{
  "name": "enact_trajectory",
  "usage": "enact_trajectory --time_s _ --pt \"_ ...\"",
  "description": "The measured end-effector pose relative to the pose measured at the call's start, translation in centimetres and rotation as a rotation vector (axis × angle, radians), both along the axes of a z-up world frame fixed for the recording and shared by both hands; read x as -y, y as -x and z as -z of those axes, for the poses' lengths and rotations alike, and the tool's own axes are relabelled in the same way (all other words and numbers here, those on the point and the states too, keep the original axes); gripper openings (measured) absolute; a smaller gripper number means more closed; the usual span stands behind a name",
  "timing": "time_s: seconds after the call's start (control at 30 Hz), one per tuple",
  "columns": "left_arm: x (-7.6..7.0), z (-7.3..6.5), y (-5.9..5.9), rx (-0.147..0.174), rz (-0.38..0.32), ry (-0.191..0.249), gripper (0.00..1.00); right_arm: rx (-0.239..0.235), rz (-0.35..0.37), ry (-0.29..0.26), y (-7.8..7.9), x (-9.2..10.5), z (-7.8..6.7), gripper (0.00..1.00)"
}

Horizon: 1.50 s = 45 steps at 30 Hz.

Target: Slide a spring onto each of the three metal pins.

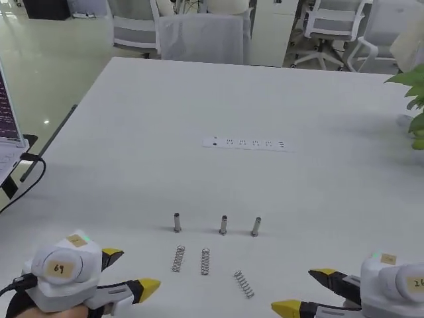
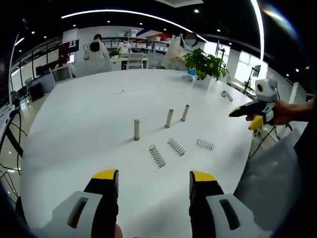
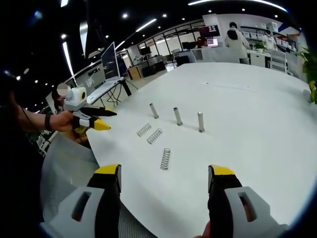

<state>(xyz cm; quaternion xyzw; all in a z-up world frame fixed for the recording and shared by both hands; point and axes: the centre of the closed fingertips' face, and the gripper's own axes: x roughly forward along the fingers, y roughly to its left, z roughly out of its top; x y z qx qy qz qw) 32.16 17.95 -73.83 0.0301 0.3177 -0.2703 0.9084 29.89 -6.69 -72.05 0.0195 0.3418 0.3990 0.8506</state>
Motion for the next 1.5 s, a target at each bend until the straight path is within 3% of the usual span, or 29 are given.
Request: enact_trajectory --time_s 0.27,0.5,0.93,1.5 --pt "1.1 0.8 -1.5 -0.010 0.009 -0.003 0.49 0.001 0.006 -0.006 0.1 0.0 -0.1 0.69" --pt "2.0 1.1 -2.9 -0.011 0.015 -0.005 0.45 0.010 -0.018 0.026 0.3 0.0 0.0 0.70" --pt "3.7 3.5 -4.7 -0.057 0.017 -0.010 0.36 0.011 -0.014 0.021 0.2 0.0 -0.1 0.69" --pt "4.8 5.8 -5.4 -0.116 0.007 -0.053 0.19 0.002 -0.008 0.021 0.3 0.3 0.1 0.69"
